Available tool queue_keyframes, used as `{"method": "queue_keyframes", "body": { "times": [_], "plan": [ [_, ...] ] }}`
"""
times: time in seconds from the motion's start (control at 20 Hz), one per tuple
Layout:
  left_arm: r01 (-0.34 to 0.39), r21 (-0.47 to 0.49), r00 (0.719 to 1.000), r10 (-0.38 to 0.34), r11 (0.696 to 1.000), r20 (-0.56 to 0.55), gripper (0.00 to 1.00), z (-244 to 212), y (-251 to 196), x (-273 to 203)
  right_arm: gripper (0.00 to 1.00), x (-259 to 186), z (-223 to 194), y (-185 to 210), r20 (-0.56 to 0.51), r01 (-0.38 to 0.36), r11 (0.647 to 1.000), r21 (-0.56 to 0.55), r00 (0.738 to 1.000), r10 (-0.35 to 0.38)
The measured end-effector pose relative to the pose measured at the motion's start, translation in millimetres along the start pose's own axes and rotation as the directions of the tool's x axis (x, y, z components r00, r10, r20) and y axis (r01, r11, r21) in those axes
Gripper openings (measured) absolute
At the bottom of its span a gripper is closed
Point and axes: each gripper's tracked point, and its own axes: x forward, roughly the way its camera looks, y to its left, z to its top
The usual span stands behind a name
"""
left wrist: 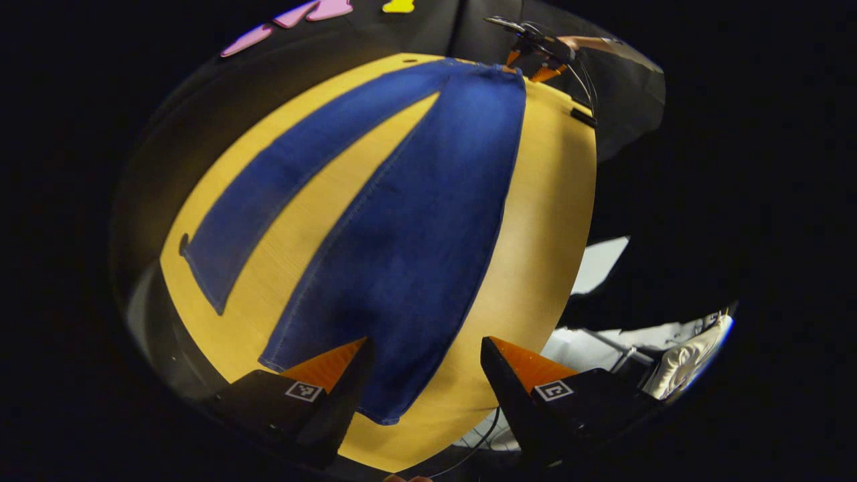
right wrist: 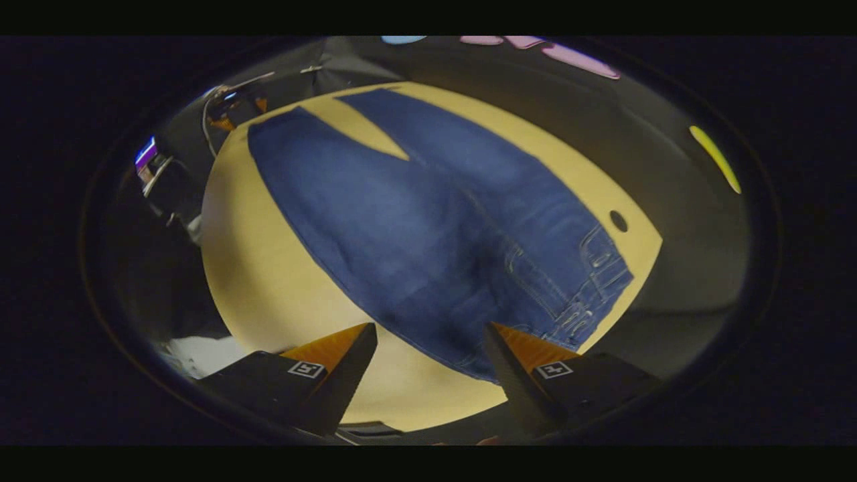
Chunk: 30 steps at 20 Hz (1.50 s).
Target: Grasp the waist and the cuffs of the jeans and fold them to make the two legs overlap; first hold the waist and fold one-third of the jeans toward the cuffs, then hold the cuffs and fold the remaining one-third in the same direction to finish folding.
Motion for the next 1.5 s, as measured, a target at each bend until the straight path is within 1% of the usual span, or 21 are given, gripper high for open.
{"method": "queue_keyframes", "body": {
  "times": [0.05, 0.1, 0.2, 0.3, 0.35, 0.45, 0.5, 0.55, 0.6, 0.65, 0.7, 0.75, 0.8, 0.85, 0.9, 1.0, 1.05, 1.15, 1.3, 1.4, 1.5],
  "plan": [
    [0.024, 0.017, 0.999, -0.023, 1.000, -0.044, 1.00, -10.5, -1.1, 5.4, 0.97, 6.3, -8.4, 0.1, -0.041, -0.018, 1.000, -0.004, 0.999, 0.018],
    [0.046, 0.031, 0.995, -0.043, 0.998, -0.085, 0.98, -18.4, 0.0, 8.4, 0.98, 10.9, -10.8, -2.9, -0.060, -0.025, 1.000, -0.013, 0.998, 0.024],
    [0.062, 0.064, 0.986, -0.051, 0.996, -0.159, 0.97, -32.9, 6.4, 16.1, 0.97, 20.3, -18.0, -7.4, -0.105, -0.035, 0.999, -0.008, 0.994, 0.034],
    [0.052, 0.082, 0.979, -0.035, 0.995, -0.202, 0.97, -43.3, 16.6, 26.7, 0.99, 29.6, -28.0, -10.0, -0.155, -0.041, 0.999, 0.009, 0.987, 0.041],
    [0.041, 0.085, 0.976, -0.021, 0.996, -0.217, 0.98, -46.4, 23.2, 31.9, 0.98, 33.1, -31.2, -10.1, -0.181, -0.037, 0.999, 0.008, 0.983, 0.038],
    [0.016, 0.083, 0.974, 0.003, 0.996, -0.228, 0.98, -49.9, 33.8, 44.1, 0.95, 35.6, -28.8, -11.7, -0.191, -0.018, 1.000, 0.015, 0.981, 0.020],
    [-0.017, 0.079, 0.967, 0.037, 0.997, -0.252, 0.98, -56.0, 44.8, 46.0, 0.93, 35.2, -26.4, -12.0, -0.188, -0.009, 1.000, 0.023, 0.982, 0.013],
    [0.002, 0.074, 0.974, 0.015, 0.997, -0.228, 0.98, -52.0, 47.6, 37.3, 0.92, 36.8, -27.8, -12.1, -0.189, -0.002, 0.999, 0.034, 0.982, 0.008],
    [-0.018, 0.066, 0.977, 0.032, 0.998, -0.209, 0.95, -50.6, 49.9, 51.8, 0.91, 36.4, -26.6, -13.6, -0.183, 0.007, 0.999, 0.051, 0.983, 0.003],
    [-0.032, 0.043, 0.974, 0.041, 0.999, -0.223, 0.92, -51.7, 52.2, 46.6, 0.88, 36.4, -25.3, -16.8, -0.179, 0.021, 0.996, 0.085, 0.984, -0.005],
    [-0.049, 0.025, 0.974, 0.053, 0.999, -0.219, 0.84, -48.9, 54.6, 46.7, 0.71, 35.5, -21.9, -22.4, -0.174, 0.048, 0.991, 0.123, 0.984, -0.026],
    [-0.057, 0.010, 0.978, 0.058, 0.998, -0.200, 0.66, -43.9, 57.6, 47.4, 0.53, 38.2, -15.3, -35.3, -0.147, 0.108, 0.983, 0.148, 0.985, -0.086],
    [-0.072, 0.011, 0.984, 0.073, 0.997, -0.161, 0.47, -37.0, 60.8, 48.1, 0.36, 35.9, -5.9, -42.2, -0.120, 0.146, 0.965, 0.219, 0.985, -0.121],
    [-0.080, -0.021, 0.983, 0.075, 0.997, -0.165, 0.28, -38.6, 62.0, 51.8, 0.19, 37.9, -4.6, -41.5, -0.098, 0.175, 0.950, 0.258, 0.983, -0.154],
    [-0.087, -0.053, 0.985, 0.078, 0.995, -0.155, 0.09, -35.0, 61.9, 48.8, 0.14, 36.0, -4.1, -43.1, -0.090, 0.194, 0.943, 0.271, 0.980, -0.175],
    [-0.102, -0.123, 0.985, 0.082, 0.987, -0.154, 0.06, -35.5, 60.4, 49.5, 0.03, 36.0, -4.6, -42.6, -0.072, 0.215, 0.936, 0.278, 0.976, -0.203],
    [-0.117, -0.145, 0.983, 0.094, 0.982, -0.159, 0.06, -35.6, 62.6, 49.6, 0.09, 36.0, -6.4, -39.9, -0.073, 0.217, 0.930, 0.297, 0.976, -0.204],
    [-0.156, -0.158, 0.979, 0.132, 0.975, -0.156, 0.07, -28.3, 64.3, 46.7, 0.09, 31.7, -5.0, -39.0, -0.065, 0.211, 0.917, 0.339, 0.977, -0.201],
    [-0.205, -0.174, 0.974, 0.184, 0.963, -0.130, 0.06, -28.0, 66.5, 48.4, 0.08, 13.2, 5.6, -40.1, -0.010, 0.215, 0.901, 0.375, 0.974, -0.228],
    [-0.239, -0.211, 0.970, 0.223, 0.948, -0.097, 0.08, -20.5, 72.4, 41.4, 0.08, -8.5, 22.6, -43.9, 0.048, 0.227, 0.883, 0.411, 0.962, -0.270],
    [-0.286, -0.269, 0.958, 0.279, 0.919, -0.067, 0.07, -9.1, 84.9, 28.2, 0.08, -34.6, 43.2, -52.9, 0.118, 0.242, 0.855, 0.459, 0.937, -0.329]
  ]
}}
